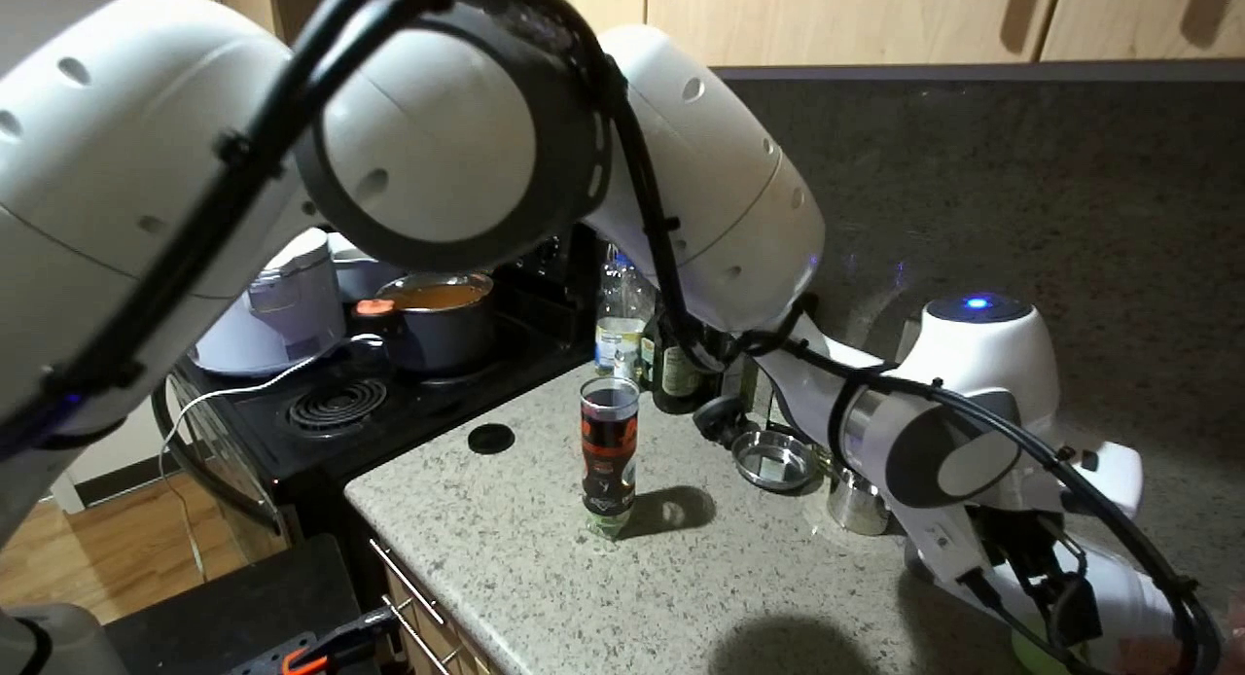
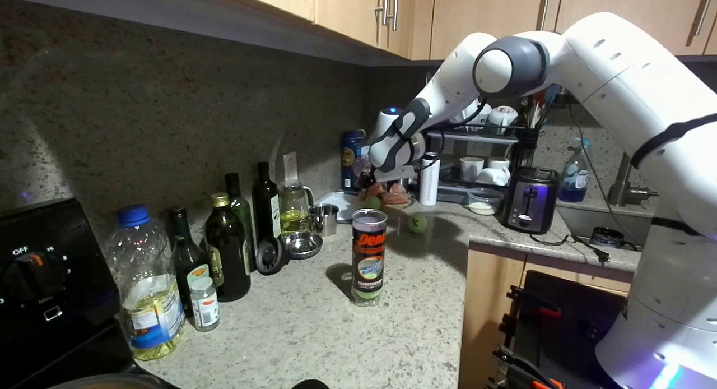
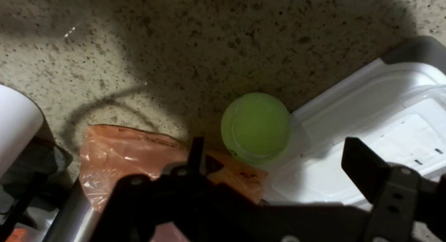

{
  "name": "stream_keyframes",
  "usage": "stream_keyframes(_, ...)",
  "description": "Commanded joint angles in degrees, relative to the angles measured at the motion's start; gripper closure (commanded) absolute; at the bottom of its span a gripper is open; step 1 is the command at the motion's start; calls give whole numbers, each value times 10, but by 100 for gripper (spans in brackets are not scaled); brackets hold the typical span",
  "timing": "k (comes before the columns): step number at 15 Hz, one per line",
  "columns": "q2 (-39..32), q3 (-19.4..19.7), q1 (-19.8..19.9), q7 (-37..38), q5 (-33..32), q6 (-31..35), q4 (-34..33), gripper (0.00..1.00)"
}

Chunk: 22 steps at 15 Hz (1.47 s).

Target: Put the two tennis balls inside the container then place the black lid on top of the container

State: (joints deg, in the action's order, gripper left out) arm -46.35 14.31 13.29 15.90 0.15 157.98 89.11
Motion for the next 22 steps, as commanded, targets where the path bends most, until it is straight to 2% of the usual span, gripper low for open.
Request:
stream_keyframes(1,-63,-8,23,-16,21,-65,-105,0)
stream_keyframes(4,-107,-11,34,-14,22,-106,-171,0)
stream_keyframes(12,-179,-31,56,-14,29,-175,-294,0)
stream_keyframes(14,-192,-28,58,-12,27,-194,-317,12)
stream_keyframes(15,-199,-28,61,-10,26,-204,-327,32)
stream_keyframes(17,-213,-25,66,-8,24,-221,-348,38)
stream_keyframes(19,-224,-27,72,-9,24,-236,-367,54)
stream_keyframes(20,-224,-27,72,-11,22,-235,-370,58)
stream_keyframes(22,-207,-35,70,-18,18,-232,-350,58)
